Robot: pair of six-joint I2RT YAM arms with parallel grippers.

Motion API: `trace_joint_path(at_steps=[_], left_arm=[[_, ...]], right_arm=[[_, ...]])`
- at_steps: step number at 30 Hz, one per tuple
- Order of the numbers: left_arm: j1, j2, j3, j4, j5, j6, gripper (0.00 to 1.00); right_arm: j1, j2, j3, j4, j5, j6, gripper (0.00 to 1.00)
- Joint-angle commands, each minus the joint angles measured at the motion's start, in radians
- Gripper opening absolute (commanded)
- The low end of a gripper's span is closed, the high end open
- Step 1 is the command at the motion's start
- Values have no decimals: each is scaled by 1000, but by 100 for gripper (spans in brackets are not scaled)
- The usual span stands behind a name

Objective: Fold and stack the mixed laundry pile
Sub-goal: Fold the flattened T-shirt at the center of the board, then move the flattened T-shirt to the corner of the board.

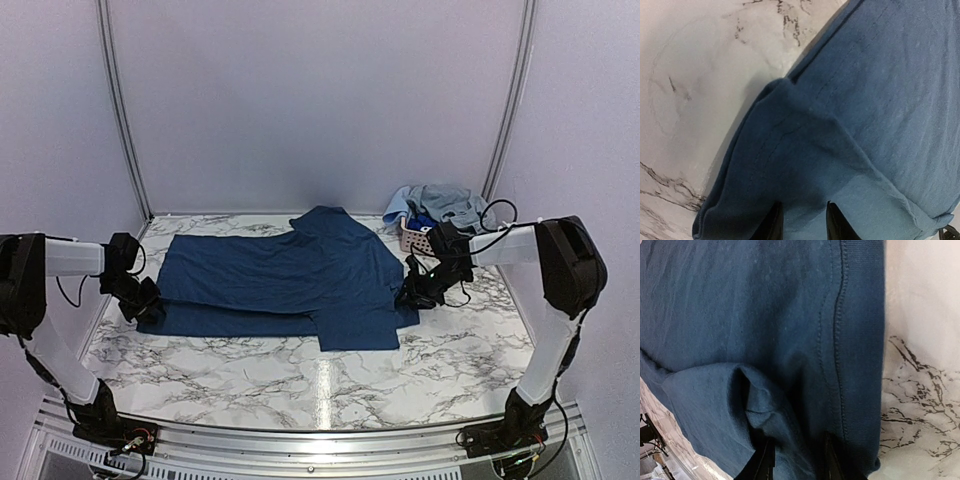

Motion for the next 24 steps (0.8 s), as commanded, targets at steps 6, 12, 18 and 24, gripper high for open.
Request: trace_joint_path(at_steps=[6, 12, 18, 24], left_arm=[[-9, 25, 102, 38, -3, 19, 37], [-146, -62, 141, 41, -70, 182, 59], [-161, -3, 41, 71, -46, 126, 48], [-161, 48, -52, 102, -48, 65, 40]], right_arm=[[14, 5, 38, -45, 33, -22, 33], [13, -26, -6, -52, 35, -40, 34], [17, 8, -26, -8, 20, -27, 33], [36, 31, -55, -29, 19, -42, 31]])
